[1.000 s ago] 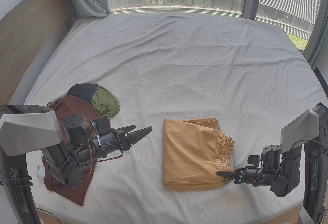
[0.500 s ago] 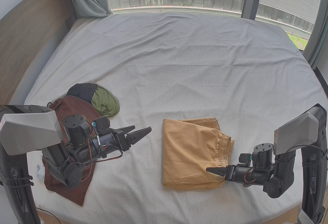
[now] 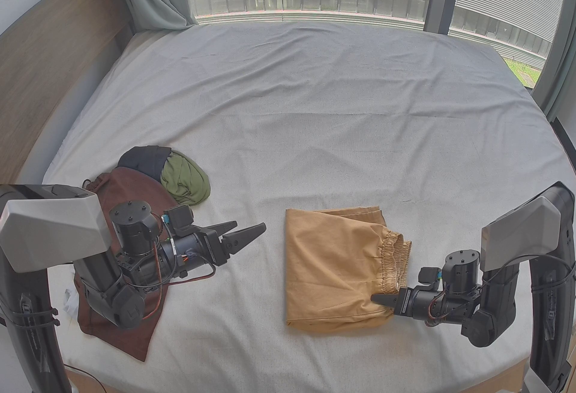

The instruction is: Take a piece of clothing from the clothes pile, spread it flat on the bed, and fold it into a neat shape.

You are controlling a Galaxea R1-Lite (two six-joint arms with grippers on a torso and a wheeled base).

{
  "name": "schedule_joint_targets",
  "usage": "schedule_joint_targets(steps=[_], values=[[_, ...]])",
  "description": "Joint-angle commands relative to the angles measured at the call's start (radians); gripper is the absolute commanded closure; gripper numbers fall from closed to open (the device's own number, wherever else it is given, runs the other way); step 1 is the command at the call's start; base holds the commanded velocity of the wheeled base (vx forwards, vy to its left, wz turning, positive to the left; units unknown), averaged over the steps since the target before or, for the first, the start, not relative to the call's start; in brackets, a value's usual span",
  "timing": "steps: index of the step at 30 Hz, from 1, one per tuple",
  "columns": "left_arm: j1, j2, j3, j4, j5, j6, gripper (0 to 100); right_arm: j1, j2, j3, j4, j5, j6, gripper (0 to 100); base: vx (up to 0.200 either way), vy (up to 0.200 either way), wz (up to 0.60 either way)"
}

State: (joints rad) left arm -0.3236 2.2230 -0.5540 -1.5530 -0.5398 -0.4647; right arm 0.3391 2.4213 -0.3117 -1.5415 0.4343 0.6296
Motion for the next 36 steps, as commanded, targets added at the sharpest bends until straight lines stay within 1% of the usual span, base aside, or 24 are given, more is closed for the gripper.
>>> schedule_joint_targets(steps=[1, 6, 10, 13, 14, 15, 16, 19, 21, 22, 23, 25, 26, 27, 36], values=[[0.000, 0.001, -0.001, -0.001, 0.000, 0.000, 0, 0.001, -0.004, 0.002, -0.002, 0.000, -0.001, 100, 0.000, 0.000, 0.00], [0.000, 0.000, 0.005, -0.002, -0.002, 0.003, 0, 0.008, -0.011, 0.005, -0.008, 0.000, -0.001, 100, 0.000, 0.000, 0.00], [0.018, -0.002, 0.023, -0.002, -0.016, 0.092, 0, 0.012, -0.067, 0.010, -0.008, 0.001, -0.001, 100, 0.000, 0.000, 0.00], [0.054, 0.003, 0.029, -0.001, -0.062, 0.170, 0, 0.017, -0.128, 0.014, -0.006, 0.001, -0.001, 100, 0.000, 0.000, 0.00], [0.055, 0.003, 0.029, -0.001, -0.063, 0.173, 0, 0.018, -0.133, 0.014, -0.006, 0.001, 0.001, 100, 0.000, 0.000, 0.00], [0.077, 0.001, 0.034, -0.001, -0.091, 0.210, 0, 0.027, -0.168, 0.022, -0.006, 0.001, 0.001, 100, 0.000, 0.000, 0.00], [0.077, 0.001, 0.034, -0.001, -0.091, 0.210, 0, 0.027, -0.168, 0.022, -0.006, 0.001, 0.001, 100, 0.000, 0.000, 0.00], [0.095, -0.005, 0.052, -0.002, -0.129, 0.319, 0, 0.063, -0.226, 0.022, -0.005, 0.003, 0.001, 100, 0.000, 0.000, 0.00], [0.106, -0.014, 0.074, -0.002, -0.187, 0.391, 0, 0.077, -0.238, 0.014, -0.005, 0.003, 0.001, 100, 0.000, 0.000, 0.00], [0.112, -0.016, 0.077, -0.002, -0.209, 0.411, 0, 0.080, -0.238, 0.013, -0.005, 0.003, 0.001, 100, 0.000, 0.000, 0.00], [0.126, -0.014, 0.077, -0.001, -0.255, 0.471, 0, 0.090, -0.238, 0.005, -0.005, 0.003, 0.001, 100, 0.000, 0.000, 0.00], [0.141, -0.013, 0.074, -0.001, -0.292, 0.561, 0, 0.103, -0.235, -0.012, -0.005, 0.003, 0.002, 100, 0.000, 0.000, 0.00], [0.147, -0.016, 0.074, 0.002, -0.299, 0.587, 0, 0.106, -0.232, -0.018, -0.005, 0.004, 0.002, 100, 0.000, 0.000, 0.00], [0.149, -0.020, 0.079, 0.002, -0.305, 0.604, 0, 0.109, -0.231, -0.026, -0.005, 0.004, 0.002, 100, 0.000, 0.000, 0.00], [0.152, -0.048, 0.079, 0.002, -0.319, 0.601, 0, 0.123, -0.235, -0.044, -0.005, 0.008, 0.002, 100, 0.000, 0.000, 0.00]])
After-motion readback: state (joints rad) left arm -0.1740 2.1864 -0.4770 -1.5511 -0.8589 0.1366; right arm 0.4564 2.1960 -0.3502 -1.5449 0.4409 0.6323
